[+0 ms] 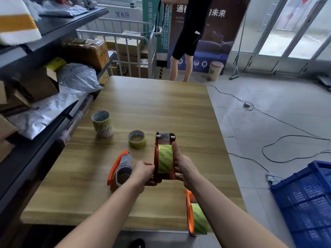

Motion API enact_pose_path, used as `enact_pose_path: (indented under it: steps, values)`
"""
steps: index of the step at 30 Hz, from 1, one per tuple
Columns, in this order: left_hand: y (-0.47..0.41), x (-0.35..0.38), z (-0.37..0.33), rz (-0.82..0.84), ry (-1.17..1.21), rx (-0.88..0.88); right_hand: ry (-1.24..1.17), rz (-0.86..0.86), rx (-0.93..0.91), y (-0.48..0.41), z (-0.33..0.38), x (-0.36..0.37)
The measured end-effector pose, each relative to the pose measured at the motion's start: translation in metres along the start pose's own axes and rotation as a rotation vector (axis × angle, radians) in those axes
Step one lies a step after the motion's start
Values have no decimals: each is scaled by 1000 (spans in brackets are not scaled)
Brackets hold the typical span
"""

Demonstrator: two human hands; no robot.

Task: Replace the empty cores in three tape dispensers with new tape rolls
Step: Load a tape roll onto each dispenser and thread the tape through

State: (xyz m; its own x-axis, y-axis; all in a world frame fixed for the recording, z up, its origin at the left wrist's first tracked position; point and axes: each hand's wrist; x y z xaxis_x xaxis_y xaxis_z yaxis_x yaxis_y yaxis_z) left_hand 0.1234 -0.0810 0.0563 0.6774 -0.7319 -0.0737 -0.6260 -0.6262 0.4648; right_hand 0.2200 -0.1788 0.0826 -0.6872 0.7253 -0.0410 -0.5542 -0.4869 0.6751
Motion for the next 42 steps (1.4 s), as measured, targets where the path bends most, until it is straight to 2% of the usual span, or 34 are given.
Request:
enact_pose_path:
  steps: [8,14,19,25,31,42]
  values:
    - [40,7,37,-3,-10,-130,175,-29,45,8,-49,-11]
    - [40,4,68,18,-93,-205,400,-173,44,1,-78,-4]
    - [34,-6,93,35,-153,-252,546,-215,64,-19,-101,9]
    - [20,-18,121,71,-213,-331,547,-209,147,-32,-123,23]
    - [21,-19,131,124,-106,-447,549,-236,225,-40,-139,30]
    - [21,-19,143,39,-4,-524,644,-310,238,-65,-166,35]
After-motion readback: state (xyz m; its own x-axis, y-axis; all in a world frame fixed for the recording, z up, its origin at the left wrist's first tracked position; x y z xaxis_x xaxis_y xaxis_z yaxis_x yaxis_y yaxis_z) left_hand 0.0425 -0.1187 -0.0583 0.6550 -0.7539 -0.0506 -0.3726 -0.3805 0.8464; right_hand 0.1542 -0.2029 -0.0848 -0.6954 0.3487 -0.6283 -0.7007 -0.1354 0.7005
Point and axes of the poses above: each hand's wrist, its own y-axis away from the middle knuckle, its own x-axis out of the palm, z = x × y, and after that the axes turned 8 degrees about x, right-handed
